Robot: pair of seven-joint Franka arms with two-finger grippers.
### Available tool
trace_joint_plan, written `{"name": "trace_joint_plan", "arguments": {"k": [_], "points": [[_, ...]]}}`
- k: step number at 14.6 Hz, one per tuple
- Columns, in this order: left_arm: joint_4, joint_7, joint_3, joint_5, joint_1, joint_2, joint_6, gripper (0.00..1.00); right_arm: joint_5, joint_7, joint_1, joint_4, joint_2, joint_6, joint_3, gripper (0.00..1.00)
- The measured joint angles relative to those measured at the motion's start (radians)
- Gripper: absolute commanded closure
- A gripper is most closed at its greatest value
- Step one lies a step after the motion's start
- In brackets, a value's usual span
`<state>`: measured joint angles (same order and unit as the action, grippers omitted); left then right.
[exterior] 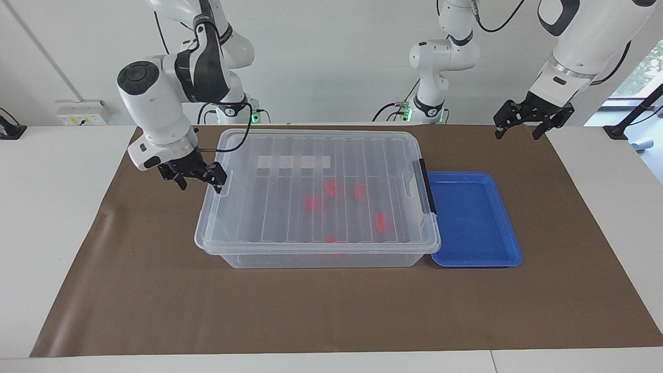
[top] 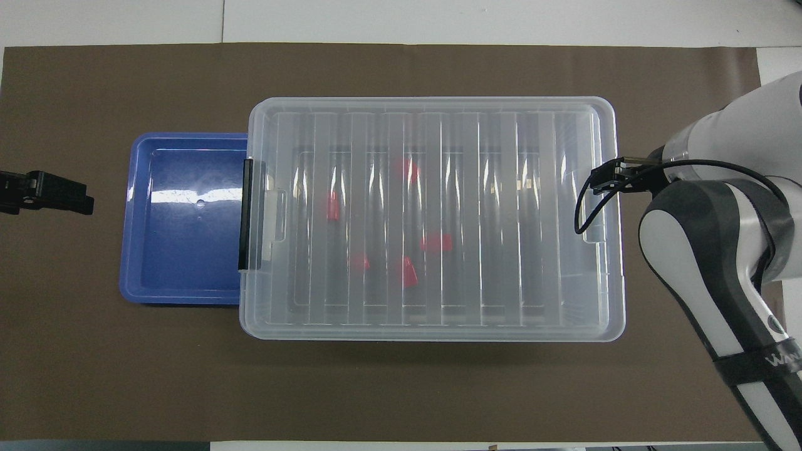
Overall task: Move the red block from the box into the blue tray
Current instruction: 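Grasp the clear lid edge farthest from the tray with the right gripper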
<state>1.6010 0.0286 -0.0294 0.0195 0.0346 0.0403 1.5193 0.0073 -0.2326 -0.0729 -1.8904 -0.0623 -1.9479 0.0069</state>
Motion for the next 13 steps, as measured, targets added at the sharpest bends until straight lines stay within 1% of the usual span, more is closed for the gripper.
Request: {"name": "trace_joint_plan", "arguments": {"k": [3, 8, 13], "points": [[0.000, 0.000, 0.000, 0.000, 0.000, 0.000, 0.000, 0.00, 0.000, 0.000, 0.000, -0.031, 0.002, -0.028, 0.000, 0.00], [0.000, 0.000, 0.000, 0.000, 0.000, 0.000, 0.000, 0.00, 0.000, 0.000, 0.001, -0.038, 0.009, -0.030, -0.003, 0.00], [0.000, 0.000, 0.000, 0.000, 0.000, 0.000, 0.000, 0.00, 0.000, 0.053, 0.002, -0.050, 0.011, -0.030, -0.040, 0.00]]}}
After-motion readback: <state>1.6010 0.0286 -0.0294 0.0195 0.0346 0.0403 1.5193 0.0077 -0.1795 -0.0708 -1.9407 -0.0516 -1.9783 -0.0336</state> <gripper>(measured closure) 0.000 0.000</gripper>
